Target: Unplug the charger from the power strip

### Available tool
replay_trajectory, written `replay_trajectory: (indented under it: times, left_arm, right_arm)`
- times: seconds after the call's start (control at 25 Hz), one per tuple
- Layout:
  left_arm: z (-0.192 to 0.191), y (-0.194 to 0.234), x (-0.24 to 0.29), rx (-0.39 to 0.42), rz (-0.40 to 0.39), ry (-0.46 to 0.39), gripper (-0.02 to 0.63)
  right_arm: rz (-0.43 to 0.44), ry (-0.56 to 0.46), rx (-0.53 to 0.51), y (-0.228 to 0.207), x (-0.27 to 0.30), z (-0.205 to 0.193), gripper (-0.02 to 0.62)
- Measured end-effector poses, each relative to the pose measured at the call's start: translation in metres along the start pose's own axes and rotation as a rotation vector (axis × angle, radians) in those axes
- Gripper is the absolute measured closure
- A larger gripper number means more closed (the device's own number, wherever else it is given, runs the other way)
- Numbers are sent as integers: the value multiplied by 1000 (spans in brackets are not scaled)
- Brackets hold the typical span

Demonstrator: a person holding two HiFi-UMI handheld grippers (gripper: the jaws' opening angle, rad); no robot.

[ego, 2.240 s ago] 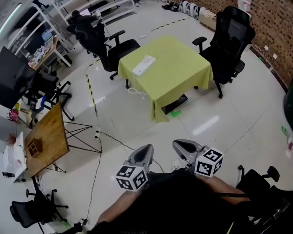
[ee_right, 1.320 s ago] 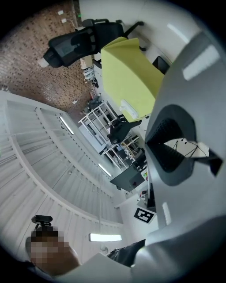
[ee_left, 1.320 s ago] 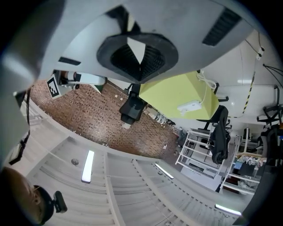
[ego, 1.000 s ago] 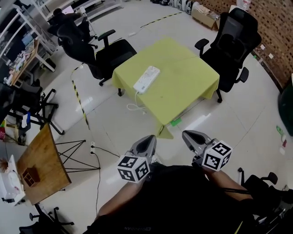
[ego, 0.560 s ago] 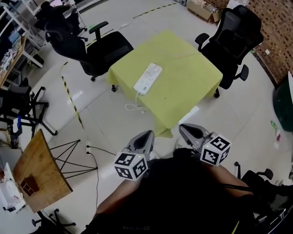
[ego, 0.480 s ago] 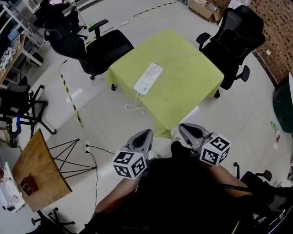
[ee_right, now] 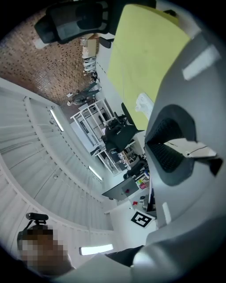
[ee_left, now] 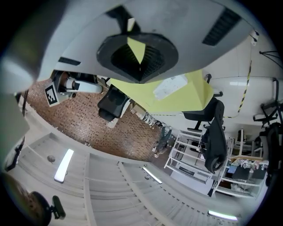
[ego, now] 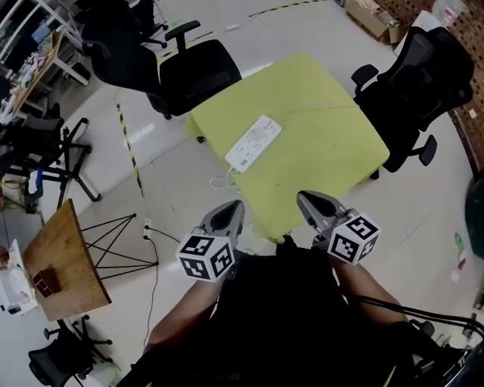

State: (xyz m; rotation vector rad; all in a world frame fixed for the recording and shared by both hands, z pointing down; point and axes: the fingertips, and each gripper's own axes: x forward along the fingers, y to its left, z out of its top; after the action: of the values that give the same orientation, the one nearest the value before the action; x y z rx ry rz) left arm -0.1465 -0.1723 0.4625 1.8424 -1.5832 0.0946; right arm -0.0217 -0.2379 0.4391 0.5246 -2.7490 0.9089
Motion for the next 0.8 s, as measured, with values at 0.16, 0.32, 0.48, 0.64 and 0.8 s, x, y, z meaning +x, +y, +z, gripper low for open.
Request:
replay_trajectory:
  times: [0.16,0.32,0.48,0.64,0.8]
  left_arm:
    - [17,6,23,-12,90,-9,600]
    - [27,2,48,2,126,-8,600]
    - [17,0,60,0,124,57,600]
    - [11,19,71,-19,112,102,600]
    - [12,40,90,-15,61,146,600]
  right_arm:
    - [81,40,1,-29,20,8,592]
    - [130,70,-47,-56,41,11,592]
    - [121,127,-74,-77,61,-1,591]
    - [95,182,-126,-90,92,-11,549]
    - [23,251,-215,-110,130,-20,506]
